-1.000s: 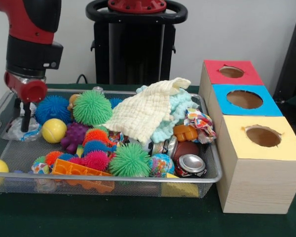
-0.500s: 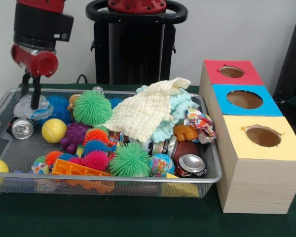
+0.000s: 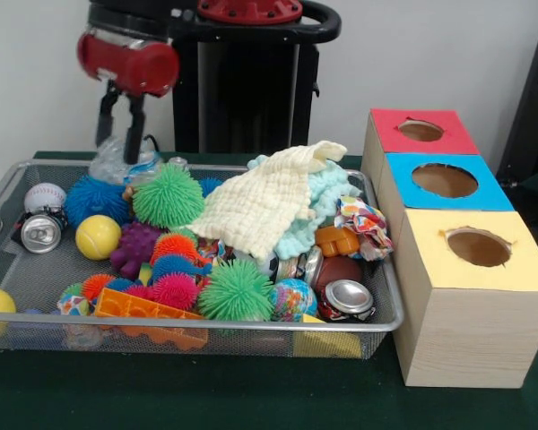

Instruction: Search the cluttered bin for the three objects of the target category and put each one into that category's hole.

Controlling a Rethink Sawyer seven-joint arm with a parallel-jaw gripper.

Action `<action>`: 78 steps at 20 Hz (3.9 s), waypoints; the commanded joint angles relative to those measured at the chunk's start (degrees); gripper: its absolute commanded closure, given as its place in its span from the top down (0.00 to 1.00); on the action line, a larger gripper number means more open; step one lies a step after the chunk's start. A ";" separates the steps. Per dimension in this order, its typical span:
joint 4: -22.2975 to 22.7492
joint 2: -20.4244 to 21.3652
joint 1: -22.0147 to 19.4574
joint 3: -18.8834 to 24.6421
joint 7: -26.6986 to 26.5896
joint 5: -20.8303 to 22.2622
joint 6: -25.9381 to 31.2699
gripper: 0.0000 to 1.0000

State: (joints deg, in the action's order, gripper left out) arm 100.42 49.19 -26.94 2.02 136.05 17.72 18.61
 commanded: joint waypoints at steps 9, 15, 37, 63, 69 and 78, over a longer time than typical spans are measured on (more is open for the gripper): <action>1.27 -0.26 16.22 -5.67 13.15 -9.89 10.08 0.00; 0.46 -2.10 21.44 -8.42 14.54 -13.64 9.43 0.00; -0.23 -7.97 37.31 -17.17 16.50 -25.62 6.33 0.00; -1.86 -15.27 43.65 -21.15 13.49 -36.48 1.65 0.00; -2.10 -15.70 45.20 -21.85 13.95 -38.03 2.33 0.00; -1.73 -15.45 47.07 -22.75 13.99 -40.17 3.22 0.00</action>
State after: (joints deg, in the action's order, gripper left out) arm 99.88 36.06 19.78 -22.49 136.05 -19.46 22.15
